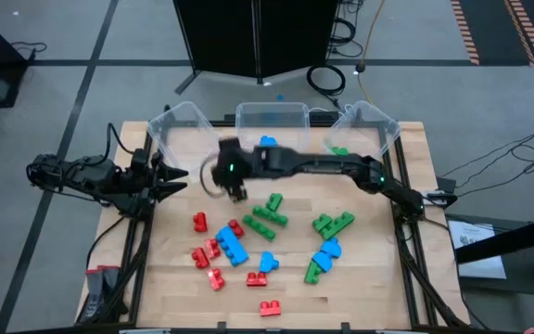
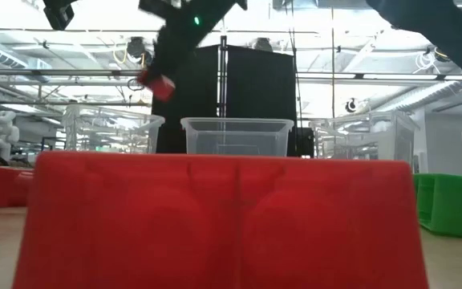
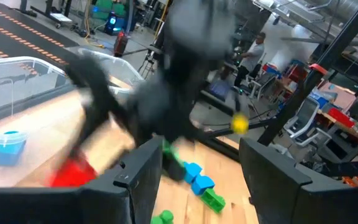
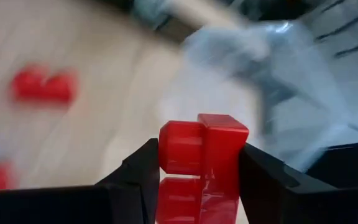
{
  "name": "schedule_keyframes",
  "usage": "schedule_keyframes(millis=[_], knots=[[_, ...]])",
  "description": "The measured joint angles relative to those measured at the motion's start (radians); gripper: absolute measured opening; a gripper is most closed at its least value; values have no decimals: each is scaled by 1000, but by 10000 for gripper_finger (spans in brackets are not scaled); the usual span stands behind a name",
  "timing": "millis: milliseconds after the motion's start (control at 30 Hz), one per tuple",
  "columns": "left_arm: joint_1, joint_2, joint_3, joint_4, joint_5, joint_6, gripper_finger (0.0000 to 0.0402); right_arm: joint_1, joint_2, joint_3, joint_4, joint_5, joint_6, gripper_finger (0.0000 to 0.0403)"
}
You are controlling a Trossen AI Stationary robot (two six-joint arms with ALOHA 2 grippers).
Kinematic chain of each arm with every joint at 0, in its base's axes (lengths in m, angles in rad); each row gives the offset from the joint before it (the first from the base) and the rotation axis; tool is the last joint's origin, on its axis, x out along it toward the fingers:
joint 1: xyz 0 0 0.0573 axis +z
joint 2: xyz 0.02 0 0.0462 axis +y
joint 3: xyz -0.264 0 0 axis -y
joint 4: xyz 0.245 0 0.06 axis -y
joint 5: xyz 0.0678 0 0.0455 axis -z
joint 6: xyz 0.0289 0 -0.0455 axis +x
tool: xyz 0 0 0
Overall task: Sort blocks
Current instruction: Put the red game piece into the left transparent bin
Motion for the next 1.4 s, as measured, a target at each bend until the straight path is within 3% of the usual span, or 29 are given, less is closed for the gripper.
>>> schedule_keyframes(millis=[400,733,1033,1400], knots=[[0,0,0,1,0,0,209,-114,77,30,370,-76,180,153],[0,0,0,0,0,0,209,-120,200,28,520,-100,257,153],[0,0,0,0,0,0,209,-135,219,28,605,-90,237,154],[0,0,0,-1,0,1,209,-134,217,36,594,-90,210,278]])
